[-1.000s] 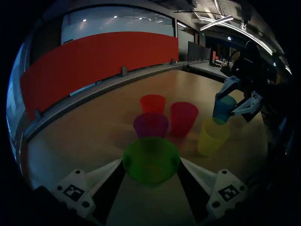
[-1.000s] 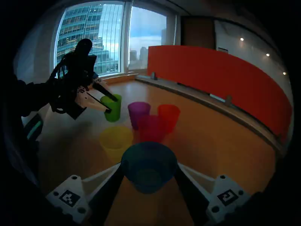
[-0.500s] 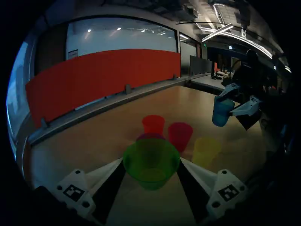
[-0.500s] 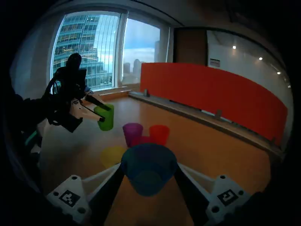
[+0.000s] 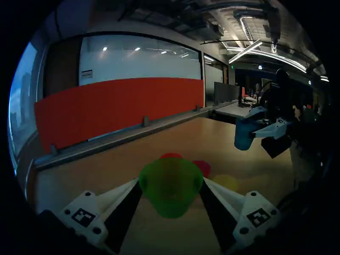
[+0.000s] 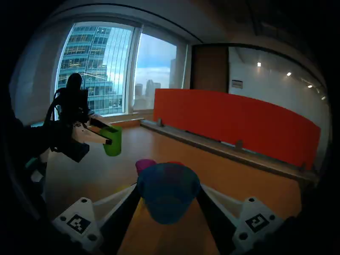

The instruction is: Pour water

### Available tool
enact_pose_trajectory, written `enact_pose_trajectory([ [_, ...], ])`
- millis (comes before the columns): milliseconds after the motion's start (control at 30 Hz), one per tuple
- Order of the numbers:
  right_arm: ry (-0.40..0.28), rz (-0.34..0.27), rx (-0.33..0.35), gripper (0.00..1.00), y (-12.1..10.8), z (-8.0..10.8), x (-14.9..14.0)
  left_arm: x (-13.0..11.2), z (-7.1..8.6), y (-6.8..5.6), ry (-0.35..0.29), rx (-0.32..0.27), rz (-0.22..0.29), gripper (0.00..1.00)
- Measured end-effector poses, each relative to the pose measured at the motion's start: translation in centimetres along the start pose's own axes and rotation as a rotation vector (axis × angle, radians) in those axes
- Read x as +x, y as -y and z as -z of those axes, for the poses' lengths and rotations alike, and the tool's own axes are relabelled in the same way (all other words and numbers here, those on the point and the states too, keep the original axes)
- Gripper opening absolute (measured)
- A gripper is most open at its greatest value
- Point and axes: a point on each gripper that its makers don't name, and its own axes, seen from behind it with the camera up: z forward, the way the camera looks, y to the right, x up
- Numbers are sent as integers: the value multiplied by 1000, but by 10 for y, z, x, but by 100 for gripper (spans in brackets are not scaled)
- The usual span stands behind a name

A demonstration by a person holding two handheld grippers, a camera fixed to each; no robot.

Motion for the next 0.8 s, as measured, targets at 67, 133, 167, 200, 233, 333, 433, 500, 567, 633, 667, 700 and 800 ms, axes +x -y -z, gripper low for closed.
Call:
enact_pose_trajectory([
  [67,-16,-2,-6,91,0,1,5,5,3,-1,-21,1,2,88],
  [133,-29,-3,-10,91,0,2,10,9,6,-2,-37,0,7,88],
  [167,-36,-4,-13,91,0,3,13,12,8,-3,-45,-1,11,88],
  [200,-42,-4,-15,91,0,3,15,14,9,-4,-53,-3,14,88],
  [233,-47,-3,-16,91,0,4,18,17,11,-5,-62,-4,17,88],
  [333,-60,0,-19,91,0,5,24,25,15,-8,-85,-11,26,88],
  [433,-69,6,-22,91,1,6,29,30,18,-11,-103,-18,29,88],
  [500,-74,10,-24,91,2,7,32,32,19,-13,-111,-20,26,88],
  [567,-78,13,-24,91,2,8,34,32,21,-15,-114,-19,19,89],
  [633,-81,18,-25,91,3,9,36,34,22,-17,-119,-20,12,88],
  [667,-82,21,-26,91,3,9,37,35,23,-18,-121,-20,8,88],
  [700,-83,23,-26,91,3,9,38,36,24,-19,-125,-21,7,88],
  [800,-86,32,-26,91,3,10,42,39,25,-23,-136,-23,5,89],
])
